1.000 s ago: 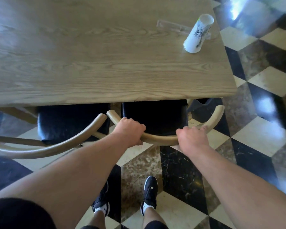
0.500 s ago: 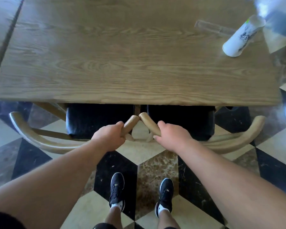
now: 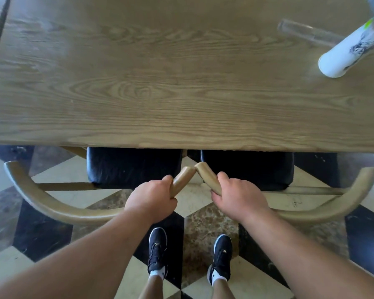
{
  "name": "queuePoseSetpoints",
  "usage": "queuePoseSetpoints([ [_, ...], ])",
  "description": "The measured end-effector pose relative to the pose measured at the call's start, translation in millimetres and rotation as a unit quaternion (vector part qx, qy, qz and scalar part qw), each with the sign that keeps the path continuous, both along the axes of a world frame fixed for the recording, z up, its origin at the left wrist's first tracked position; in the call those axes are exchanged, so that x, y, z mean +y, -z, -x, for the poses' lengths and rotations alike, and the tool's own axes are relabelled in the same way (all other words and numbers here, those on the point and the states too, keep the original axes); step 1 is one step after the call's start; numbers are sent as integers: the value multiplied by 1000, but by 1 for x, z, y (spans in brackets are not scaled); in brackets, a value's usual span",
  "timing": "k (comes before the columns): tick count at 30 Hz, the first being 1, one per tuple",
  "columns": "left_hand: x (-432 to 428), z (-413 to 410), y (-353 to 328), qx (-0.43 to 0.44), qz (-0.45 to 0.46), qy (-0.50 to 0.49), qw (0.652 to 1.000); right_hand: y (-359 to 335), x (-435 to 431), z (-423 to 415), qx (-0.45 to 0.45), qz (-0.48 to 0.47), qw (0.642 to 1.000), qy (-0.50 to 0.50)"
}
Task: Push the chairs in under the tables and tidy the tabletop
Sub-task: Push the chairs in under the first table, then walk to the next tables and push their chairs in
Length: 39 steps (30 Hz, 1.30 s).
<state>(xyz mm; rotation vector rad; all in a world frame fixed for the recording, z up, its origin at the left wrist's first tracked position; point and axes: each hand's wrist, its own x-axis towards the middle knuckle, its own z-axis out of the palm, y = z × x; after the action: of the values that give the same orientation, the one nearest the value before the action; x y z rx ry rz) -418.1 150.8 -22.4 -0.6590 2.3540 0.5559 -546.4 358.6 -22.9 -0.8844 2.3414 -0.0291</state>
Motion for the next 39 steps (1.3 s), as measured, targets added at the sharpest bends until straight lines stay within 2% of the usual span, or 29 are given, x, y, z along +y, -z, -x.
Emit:
queuePoseSetpoints([
  [8, 1, -1, 1, 2, 4, 4, 1000, -7, -2, -2, 18, -15, 1000, -10],
  [11, 4, 0, -5, -18, 31, 24, 999, -14, -5, -3, -5, -33, 999, 21],
  [13, 5, 3, -18, -53, 62, 66, 994, -28, -6, -13, -5, -57, 997, 55],
  [15, 3, 13, -42, -71, 106, 144, 981, -53, -3, -25, 36, -44, 997, 56],
  [18, 4, 42, -103, 19, 87, 162, 983, -114, 20, -36, 98, 40, 991, 78],
  [22, 40, 97, -207, 110, 68, 230, 965, -214, 77, -28, 169, 71, 972, 147],
  [30, 210, 159, -379, 284, 31, 383, 878, -385, 240, -22, 339, 56, 898, 275],
  [34, 305, 171, -429, 349, 9, 438, 828, -434, 324, -37, 382, 50, 867, 315],
  [39, 430, 175, -459, 375, 27, 480, 793, -458, 436, -54, 404, 55, 834, 371],
])
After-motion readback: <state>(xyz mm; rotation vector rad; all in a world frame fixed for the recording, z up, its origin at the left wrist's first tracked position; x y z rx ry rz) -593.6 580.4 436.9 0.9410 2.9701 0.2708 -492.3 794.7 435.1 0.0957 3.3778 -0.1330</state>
